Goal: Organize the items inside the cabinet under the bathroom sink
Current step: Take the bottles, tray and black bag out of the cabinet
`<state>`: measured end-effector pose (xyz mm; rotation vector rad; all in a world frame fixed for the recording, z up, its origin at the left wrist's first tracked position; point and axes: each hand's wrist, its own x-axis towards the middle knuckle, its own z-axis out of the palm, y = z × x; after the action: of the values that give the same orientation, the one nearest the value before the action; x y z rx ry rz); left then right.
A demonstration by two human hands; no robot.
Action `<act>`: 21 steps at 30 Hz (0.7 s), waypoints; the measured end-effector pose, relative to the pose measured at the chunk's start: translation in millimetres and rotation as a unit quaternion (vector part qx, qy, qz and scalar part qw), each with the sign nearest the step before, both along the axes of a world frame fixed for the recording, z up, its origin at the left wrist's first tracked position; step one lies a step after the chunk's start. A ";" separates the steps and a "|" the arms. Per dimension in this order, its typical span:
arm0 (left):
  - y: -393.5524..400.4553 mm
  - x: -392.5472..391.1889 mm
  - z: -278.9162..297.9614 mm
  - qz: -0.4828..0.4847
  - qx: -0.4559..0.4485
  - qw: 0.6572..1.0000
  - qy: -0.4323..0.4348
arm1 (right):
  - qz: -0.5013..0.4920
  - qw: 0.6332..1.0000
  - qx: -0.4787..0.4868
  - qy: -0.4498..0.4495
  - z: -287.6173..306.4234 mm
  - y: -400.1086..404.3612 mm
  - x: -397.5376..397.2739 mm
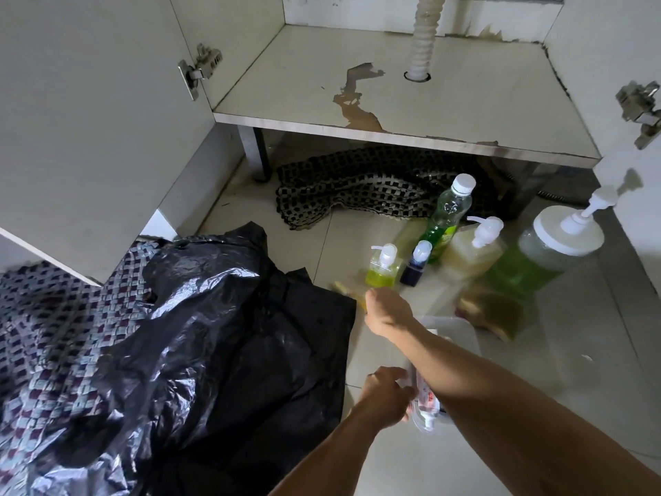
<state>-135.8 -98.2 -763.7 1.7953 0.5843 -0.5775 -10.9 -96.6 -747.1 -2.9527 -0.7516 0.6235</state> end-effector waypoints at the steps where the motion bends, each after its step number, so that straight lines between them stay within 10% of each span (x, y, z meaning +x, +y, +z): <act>1: 0.8 -0.1 -0.2 -0.004 -0.004 1.000 0.000 | -0.017 0.999 0.030 0.015 1.0 1.9 0.3; 14: 6.5 7.9 5.0 -0.034 0.015 0.999 -0.002 | 0.104 0.966 0.233 0.042 79.3 -118.4 23.0; 21: 13.6 8.3 6.8 -0.023 0.001 1.000 0.001 | 0.210 0.970 0.109 0.062 55.3 -156.3 -5.5</act>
<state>-127.5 -84.6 -757.0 1.8136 0.5468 -0.6108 -16.4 -252.9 -691.8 -2.5403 -1.3503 0.6845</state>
